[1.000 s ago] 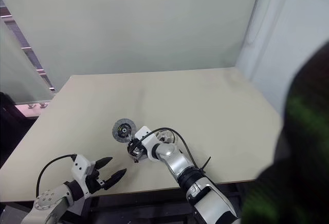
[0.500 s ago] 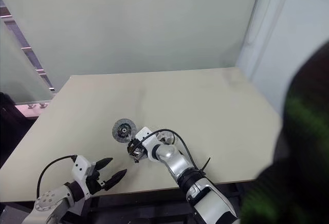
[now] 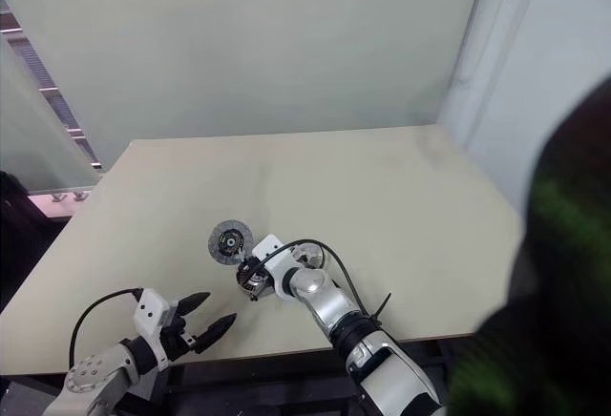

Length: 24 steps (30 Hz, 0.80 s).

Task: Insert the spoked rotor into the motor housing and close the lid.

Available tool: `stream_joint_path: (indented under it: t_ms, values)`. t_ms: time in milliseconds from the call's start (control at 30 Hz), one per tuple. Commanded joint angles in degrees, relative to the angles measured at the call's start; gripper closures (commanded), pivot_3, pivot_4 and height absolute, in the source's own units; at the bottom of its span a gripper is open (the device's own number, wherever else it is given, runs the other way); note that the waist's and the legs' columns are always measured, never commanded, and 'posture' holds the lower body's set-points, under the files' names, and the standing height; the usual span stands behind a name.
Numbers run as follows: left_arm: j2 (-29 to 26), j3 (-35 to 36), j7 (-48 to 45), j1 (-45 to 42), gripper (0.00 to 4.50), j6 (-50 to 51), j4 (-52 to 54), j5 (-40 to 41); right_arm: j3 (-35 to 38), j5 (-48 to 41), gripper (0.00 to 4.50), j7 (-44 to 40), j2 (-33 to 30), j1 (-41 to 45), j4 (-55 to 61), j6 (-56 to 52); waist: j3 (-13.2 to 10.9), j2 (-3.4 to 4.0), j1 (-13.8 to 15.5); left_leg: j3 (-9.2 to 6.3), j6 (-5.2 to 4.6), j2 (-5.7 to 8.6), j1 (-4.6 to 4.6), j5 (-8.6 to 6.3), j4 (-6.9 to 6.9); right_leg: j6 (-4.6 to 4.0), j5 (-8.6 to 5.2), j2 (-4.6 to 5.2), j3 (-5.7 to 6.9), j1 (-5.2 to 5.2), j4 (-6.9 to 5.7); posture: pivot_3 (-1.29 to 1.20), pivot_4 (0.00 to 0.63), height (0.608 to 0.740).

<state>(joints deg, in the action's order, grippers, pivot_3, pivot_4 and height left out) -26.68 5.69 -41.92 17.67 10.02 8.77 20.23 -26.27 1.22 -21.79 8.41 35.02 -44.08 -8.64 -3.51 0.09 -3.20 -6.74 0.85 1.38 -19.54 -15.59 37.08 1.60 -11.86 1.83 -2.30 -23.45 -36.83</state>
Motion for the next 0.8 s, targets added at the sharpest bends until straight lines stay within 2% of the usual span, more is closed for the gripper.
stream_joint_path:
  t_ms: [33,267,300,400,733,800]
  values:
    - [-0.3,0.2,-0.4,-0.8,0.00,-1.0,2.2,0.2,0.2,-1.3,4.46,-1.9,6.2,-1.0,4.5,0.1,0.0,0.00,0.0,0.00,0.00,0.00,0.00,0.00,0.00,0.00,0.00,0.00,0.00,0.00,0.00,0.00,0.000,0.740]
    - [0.0,0.3,-0.9,-4.0,0.00,-0.3,0.4,1.1,2.9,-5.4,4.46,-5.7,2.6,-3.4,18.1,-5.6,0.0,0.00,0.1,-0.03,0.00,0.00,-0.01,0.00,0.02,0.00,0.00,0.00,0.02,0.01,0.00,0.00,0.000,0.740]
    - [0.0,0.2,-1.1,-4.6,0.00,-0.2,0.0,1.1,3.1,-5.5,4.29,-5.9,1.5,-3.8,20.8,-7.4,0.0,0.00,0.1,-0.02,0.00,0.00,0.00,0.00,0.03,0.00,0.00,0.00,0.01,0.01,0.00,0.00,0.000,0.740]
    - [0.2,-0.2,-1.5,-6.0,0.00,-0.2,-1.0,1.1,4.1,-5.6,3.53,-6.4,-1.6,-4.9,28.0,-13.2,0.0,-0.01,0.2,-0.02,0.00,0.00,-0.01,0.00,0.03,0.01,0.00,0.00,0.01,0.01,0.00,0.00,0.000,0.740]
    - [0.5,-1.2,-3.1,-9.9,0.00,-0.4,-4.1,0.7,14.2,-7.0,0.02,-1.6,-9.7,-10.3,42.4,-23.9,0.0,-0.04,0.3,0.00,0.00,0.03,-0.05,0.00,0.05,0.01,0.00,0.02,0.01,0.00,0.02,0.00,0.000,0.740]
    - [0.5,-1.3,-3.4,-10.3,0.00,-0.4,-4.5,0.7,16.3,-7.7,0.02,-0.9,-10.6,-11.4,43.6,-25.1,0.0,-0.05,0.3,0.00,0.00,0.03,-0.05,0.00,0.05,0.01,0.00,0.02,0.01,0.01,0.02,0.00,0.000,0.740]
